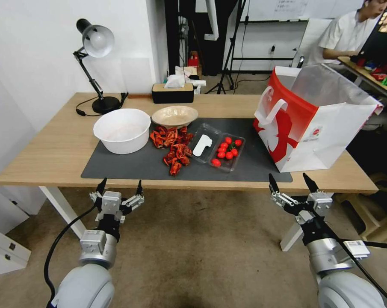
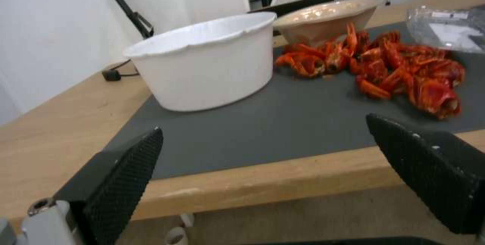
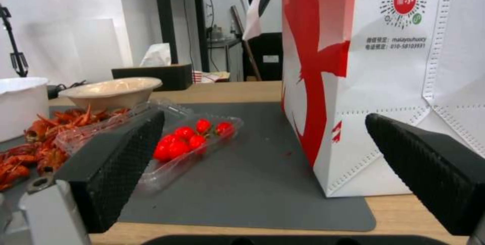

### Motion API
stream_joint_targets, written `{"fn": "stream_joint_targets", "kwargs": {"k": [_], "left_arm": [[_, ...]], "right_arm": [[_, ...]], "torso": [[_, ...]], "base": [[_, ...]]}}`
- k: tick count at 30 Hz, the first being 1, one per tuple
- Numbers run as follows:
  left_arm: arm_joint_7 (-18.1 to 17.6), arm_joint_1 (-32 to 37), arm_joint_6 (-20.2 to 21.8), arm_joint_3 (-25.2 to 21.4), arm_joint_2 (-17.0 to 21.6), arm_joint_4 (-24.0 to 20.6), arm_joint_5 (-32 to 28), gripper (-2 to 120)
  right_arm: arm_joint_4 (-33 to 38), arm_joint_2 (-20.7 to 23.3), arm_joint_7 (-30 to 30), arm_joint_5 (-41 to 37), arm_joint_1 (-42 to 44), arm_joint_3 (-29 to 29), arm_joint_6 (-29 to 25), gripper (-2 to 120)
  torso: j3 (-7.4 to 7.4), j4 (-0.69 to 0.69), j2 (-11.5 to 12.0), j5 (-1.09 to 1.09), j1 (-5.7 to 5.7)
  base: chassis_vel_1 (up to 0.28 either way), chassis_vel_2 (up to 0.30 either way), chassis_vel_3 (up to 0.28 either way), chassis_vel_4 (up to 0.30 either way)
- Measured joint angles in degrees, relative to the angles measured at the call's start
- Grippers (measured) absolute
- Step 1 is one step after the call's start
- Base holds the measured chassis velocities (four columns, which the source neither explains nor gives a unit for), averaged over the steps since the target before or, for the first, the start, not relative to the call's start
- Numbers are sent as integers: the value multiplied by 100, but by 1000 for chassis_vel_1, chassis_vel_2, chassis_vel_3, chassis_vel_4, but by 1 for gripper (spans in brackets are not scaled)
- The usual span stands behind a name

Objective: Pick up the trash from the table and place it into the takeout bag.

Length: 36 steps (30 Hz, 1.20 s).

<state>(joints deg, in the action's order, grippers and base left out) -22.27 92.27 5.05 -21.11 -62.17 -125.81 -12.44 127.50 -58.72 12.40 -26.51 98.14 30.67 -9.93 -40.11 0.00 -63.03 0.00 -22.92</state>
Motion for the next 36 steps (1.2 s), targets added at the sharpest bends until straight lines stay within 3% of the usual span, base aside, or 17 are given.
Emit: {"fn": "stream_joint_targets", "kwargs": {"k": [20, 22, 23, 24, 25, 27, 28, 29, 32, 36], "left_arm": [[-88, -581, 353, 106, 215, 138, -682, 100], [-68, -1276, 744, 55, 471, 144, -1422, 100], [-68, -1276, 744, 55, 471, 144, -1422, 100], [-110, -1713, 983, 90, 589, 200, -2014, 100], [-110, -1713, 983, 90, 589, 200, -2014, 100], [-303, -2442, 1286, 228, 755, 353, -3305, 100], [-361, -2643, 1356, 270, 794, 397, -3764, 100], [-361, -2643, 1356, 270, 794, 397, -3764, 100], [-631, -3684, 1581, 475, 824, 715, -5288, 100], [-708, -4296, 1602, 619, 768, 957, -5913, 100]], "right_arm": [[-99, -55, -29, -2, -70, -143, -43, 100], [-87, -61, -28, 0, -34, -122, -44, 100], [-87, -61, -28, 0, -34, -122, -44, 100], [-77, -66, -29, 8, -4, -94, -49, 100], [-77, -66, -29, 8, -4, -94, -49, 100], [-51, -80, -28, 19, 54, -22, -52, 100], [-39, -83, -28, 19, 73, 7, -54, 100], [-39, -83, -28, 19, 73, 7, -54, 100], [-25, -89, -24, 20, 121, 103, -56, 100], [-12, -102, -18, 21, 140, 143, -57, 100]], "torso": [[0, 2, 0, -1, 0], [0, 0, 0, 0, 0], [0, 0, 0, 0, 0], [0, 0, 0, 1, 0], [0, 0, 0, 1, 0], [-1, -2, 0, 0, 0], [-1, 0, 1, -1, 0], [-1, 0, 1, -1, 0], [-1, 0, 0, 0, 0], [-1, -2, 1, 1, -1]], "base": [[0, 0, 0, 0], [0, 0, 0, 0], [0, 0, 0, 0], [0, 0, 0, 0], [0, 0, 0, 0], [0, 0, 0, 0], [0, 0, 0, 0], [0, 0, 0, 0], [0, 0, 0, 0], [0, 0, 0, 0]]}}
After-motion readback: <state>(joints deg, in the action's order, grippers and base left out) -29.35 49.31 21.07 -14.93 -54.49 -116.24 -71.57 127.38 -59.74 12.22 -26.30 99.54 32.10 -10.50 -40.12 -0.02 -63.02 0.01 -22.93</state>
